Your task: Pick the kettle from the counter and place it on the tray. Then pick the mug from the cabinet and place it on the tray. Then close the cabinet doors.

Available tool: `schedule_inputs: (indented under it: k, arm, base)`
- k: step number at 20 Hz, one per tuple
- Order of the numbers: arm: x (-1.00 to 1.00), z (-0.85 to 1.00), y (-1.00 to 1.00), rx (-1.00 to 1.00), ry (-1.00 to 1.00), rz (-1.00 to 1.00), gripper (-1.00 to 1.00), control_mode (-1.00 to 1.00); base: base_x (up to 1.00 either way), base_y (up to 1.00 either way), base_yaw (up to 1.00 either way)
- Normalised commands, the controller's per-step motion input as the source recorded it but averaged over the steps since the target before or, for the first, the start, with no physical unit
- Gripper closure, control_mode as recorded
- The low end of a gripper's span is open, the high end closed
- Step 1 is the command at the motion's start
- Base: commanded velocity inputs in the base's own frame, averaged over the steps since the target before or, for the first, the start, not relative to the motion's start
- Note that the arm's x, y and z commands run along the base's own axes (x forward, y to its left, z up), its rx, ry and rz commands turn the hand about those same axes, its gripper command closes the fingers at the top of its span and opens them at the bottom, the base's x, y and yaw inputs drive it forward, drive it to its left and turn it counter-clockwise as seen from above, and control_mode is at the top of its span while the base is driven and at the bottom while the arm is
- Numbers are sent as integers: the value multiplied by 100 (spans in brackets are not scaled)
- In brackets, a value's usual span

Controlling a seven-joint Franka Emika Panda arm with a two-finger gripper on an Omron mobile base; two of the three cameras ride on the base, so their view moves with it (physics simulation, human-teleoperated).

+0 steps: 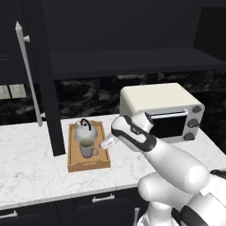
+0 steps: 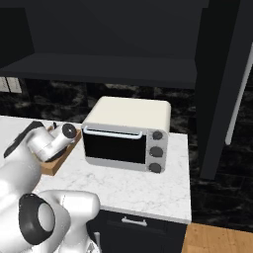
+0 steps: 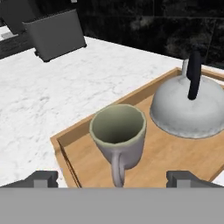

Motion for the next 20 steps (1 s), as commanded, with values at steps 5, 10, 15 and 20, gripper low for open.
schedule_inputs:
  k: [5, 10, 15, 20]
  arm:
    - [-49, 65, -3, 4, 0, 0, -100, -100]
    - [-51, 56, 2, -2, 0, 0, -100, -100]
    - [-46, 44, 4, -2, 1, -2, -100, -100]
    - [-36, 37, 1, -5, 2, 0, -100, -100]
  base:
    - [0, 0, 0]
    - [0, 0, 0]
    - [0, 0, 0]
    - [0, 0, 0]
